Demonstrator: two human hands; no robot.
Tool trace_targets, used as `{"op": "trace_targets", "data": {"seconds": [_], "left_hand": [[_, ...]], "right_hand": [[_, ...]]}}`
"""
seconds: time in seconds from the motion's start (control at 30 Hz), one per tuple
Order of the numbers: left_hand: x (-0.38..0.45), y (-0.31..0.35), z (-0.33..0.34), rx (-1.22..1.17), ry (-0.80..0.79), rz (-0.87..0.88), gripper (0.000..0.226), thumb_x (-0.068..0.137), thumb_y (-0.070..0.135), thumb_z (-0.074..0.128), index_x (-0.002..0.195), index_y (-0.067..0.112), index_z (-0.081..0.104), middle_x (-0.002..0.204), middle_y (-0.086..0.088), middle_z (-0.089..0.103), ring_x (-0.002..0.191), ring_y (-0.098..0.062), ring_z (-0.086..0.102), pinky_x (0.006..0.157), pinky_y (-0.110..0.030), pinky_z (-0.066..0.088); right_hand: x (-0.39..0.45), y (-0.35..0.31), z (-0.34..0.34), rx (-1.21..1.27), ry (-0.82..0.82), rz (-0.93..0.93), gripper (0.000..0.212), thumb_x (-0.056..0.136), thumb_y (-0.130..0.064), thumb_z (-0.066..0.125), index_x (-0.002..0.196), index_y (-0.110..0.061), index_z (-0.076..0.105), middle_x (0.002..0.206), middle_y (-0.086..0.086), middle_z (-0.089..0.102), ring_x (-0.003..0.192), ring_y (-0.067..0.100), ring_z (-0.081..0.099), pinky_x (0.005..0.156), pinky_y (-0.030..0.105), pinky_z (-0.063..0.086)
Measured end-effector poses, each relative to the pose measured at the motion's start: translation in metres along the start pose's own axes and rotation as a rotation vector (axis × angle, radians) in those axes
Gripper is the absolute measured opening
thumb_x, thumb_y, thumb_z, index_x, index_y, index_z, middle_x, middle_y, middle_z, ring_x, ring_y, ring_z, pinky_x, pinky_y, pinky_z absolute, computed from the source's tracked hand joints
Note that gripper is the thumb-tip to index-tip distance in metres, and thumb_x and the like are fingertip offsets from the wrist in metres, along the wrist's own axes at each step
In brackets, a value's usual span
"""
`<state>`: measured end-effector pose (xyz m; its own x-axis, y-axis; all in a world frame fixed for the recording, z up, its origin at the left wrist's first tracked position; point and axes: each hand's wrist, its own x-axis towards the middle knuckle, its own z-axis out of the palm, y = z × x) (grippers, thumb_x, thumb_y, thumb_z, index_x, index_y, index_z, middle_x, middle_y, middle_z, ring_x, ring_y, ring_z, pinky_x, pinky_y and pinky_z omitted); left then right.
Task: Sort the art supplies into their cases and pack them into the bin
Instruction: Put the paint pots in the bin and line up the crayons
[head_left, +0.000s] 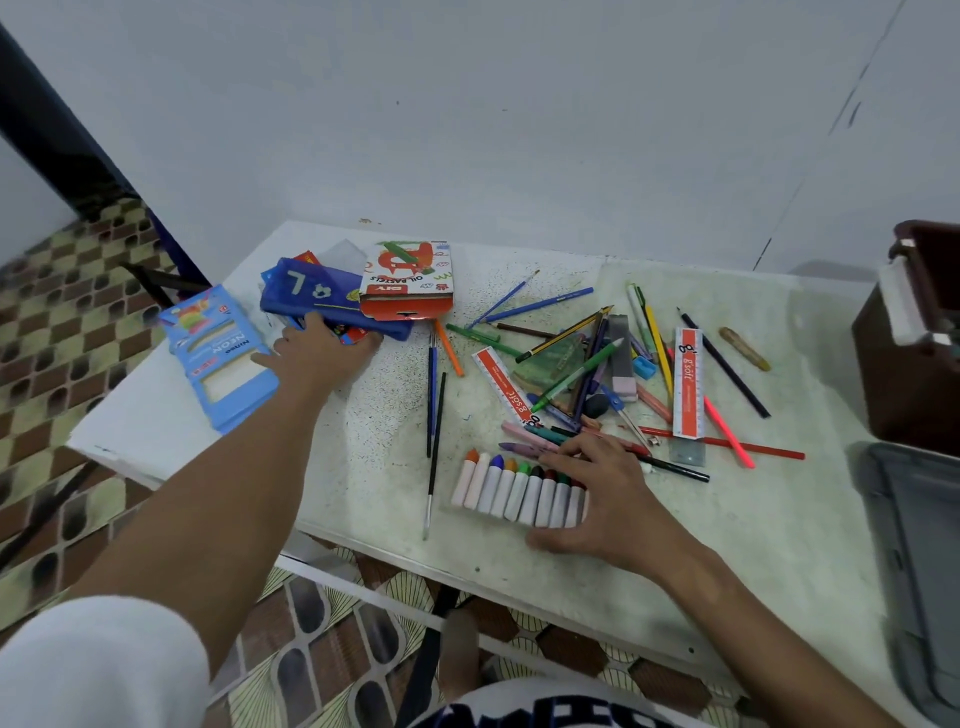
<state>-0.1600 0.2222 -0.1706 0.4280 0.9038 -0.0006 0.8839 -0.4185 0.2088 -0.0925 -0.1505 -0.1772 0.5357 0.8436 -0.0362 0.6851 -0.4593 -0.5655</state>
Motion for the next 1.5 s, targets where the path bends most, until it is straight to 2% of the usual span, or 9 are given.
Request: {"op": "trace_targets", "data": {"seconds": [0.2,0.43,0.6,0.73,0.87,1.03,1.13,1.37,1.5], "left_hand": [[0.011,0.007,0.003,-0.188,-0.005,-0.137,0.088,0.07,0.07,0.059,0.135,0.016,0.036,0.141,-0.01,0.047,0.134,-0.04,0.035,0.108,-0.071,0.006],[0.016,0.022,-0.01,-0.299,-0.058,-0.153,0.103,0.055,0.048,0.081,0.135,0.015,0.026,0.137,-0.013,0.043,0.131,-0.037,0.036,0.108,-0.055,0.027],[-0.005,0.03,-0.022,-0.817,-0.101,-0.13,0.069,0.071,0.011,0.079,0.123,0.013,0.033,0.123,-0.013,0.052,0.108,-0.028,0.057,0.085,-0.043,0.053],[-0.043,0.027,-0.04,-1.174,-0.305,-0.177,0.049,0.076,0.0,0.071,0.119,0.008,0.049,0.11,-0.012,0.066,0.084,-0.024,0.07,0.06,-0.035,0.057],[-0.088,0.015,-0.067,-1.107,-0.503,-0.185,0.009,0.082,0.006,0.059,0.089,0.011,0.058,0.088,-0.012,0.069,0.068,-0.019,0.065,0.059,-0.029,0.052],[-0.13,-0.007,-0.079,-0.886,-0.766,-0.059,0.031,0.081,0.0,0.06,0.107,0.016,0.059,0.098,-0.013,0.072,0.085,-0.027,0.069,0.079,-0.04,0.055],[-0.145,-0.014,-0.074,-0.615,-0.691,0.136,0.049,0.068,0.013,0.067,0.116,0.019,0.058,0.1,-0.01,0.07,0.09,-0.024,0.069,0.083,-0.04,0.055],[-0.152,-0.011,-0.071,-0.247,-0.497,0.413,0.028,0.096,0.025,0.051,0.124,0.029,0.05,0.099,0.006,0.064,0.076,-0.001,0.062,0.06,-0.017,0.043],[-0.155,-0.008,-0.072,-0.215,-0.573,0.436,0.067,0.067,0.071,0.068,0.124,0.045,0.042,0.1,0.018,0.062,0.08,-0.001,0.065,0.072,-0.021,0.05]], "right_hand": [[0.0,0.0,0.001,-0.004,-0.005,0.003,0.087,0.062,-0.069,0.071,0.136,-0.032,0.047,0.12,-0.017,0.038,0.115,0.007,0.029,0.092,0.026,0.02],[0.001,-0.001,0.001,-0.038,-0.016,-0.004,0.088,0.063,-0.07,0.07,0.139,-0.032,0.044,0.124,-0.015,0.037,0.118,0.008,0.028,0.093,0.025,0.019],[0.0,0.0,0.001,-0.062,-0.023,-0.015,0.089,0.063,-0.071,0.067,0.139,-0.032,0.043,0.124,-0.014,0.036,0.118,0.009,0.028,0.093,0.026,0.019],[-0.001,-0.001,0.0,-0.054,-0.026,-0.024,0.09,0.064,-0.07,0.068,0.14,-0.03,0.043,0.124,-0.012,0.037,0.119,0.011,0.028,0.092,0.026,0.019],[-0.001,-0.003,-0.002,-0.047,-0.029,-0.035,0.089,0.066,-0.069,0.068,0.141,-0.03,0.042,0.121,-0.014,0.035,0.118,0.011,0.028,0.093,0.027,0.02],[-0.004,-0.006,-0.002,-0.098,-0.022,-0.054,0.087,0.069,-0.067,0.067,0.14,-0.024,0.043,0.122,-0.007,0.038,0.118,0.015,0.03,0.098,0.033,0.027],[-0.002,-0.009,-0.003,-0.125,-0.05,-0.042,0.085,0.066,-0.064,0.068,0.137,-0.023,0.046,0.115,-0.005,0.038,0.115,0.017,0.033,0.096,0.035,0.03],[-0.014,-0.007,-0.023,-0.087,-0.04,-0.013,0.085,0.051,-0.063,0.066,0.126,-0.024,0.053,0.106,-0.007,0.042,0.105,0.015,0.041,0.092,0.035,0.039],[-0.027,-0.001,-0.04,-0.011,0.024,0.025,0.077,0.056,-0.05,0.078,0.124,-0.022,0.055,0.106,-0.009,0.046,0.102,0.01,0.043,0.086,0.03,0.044]]}}
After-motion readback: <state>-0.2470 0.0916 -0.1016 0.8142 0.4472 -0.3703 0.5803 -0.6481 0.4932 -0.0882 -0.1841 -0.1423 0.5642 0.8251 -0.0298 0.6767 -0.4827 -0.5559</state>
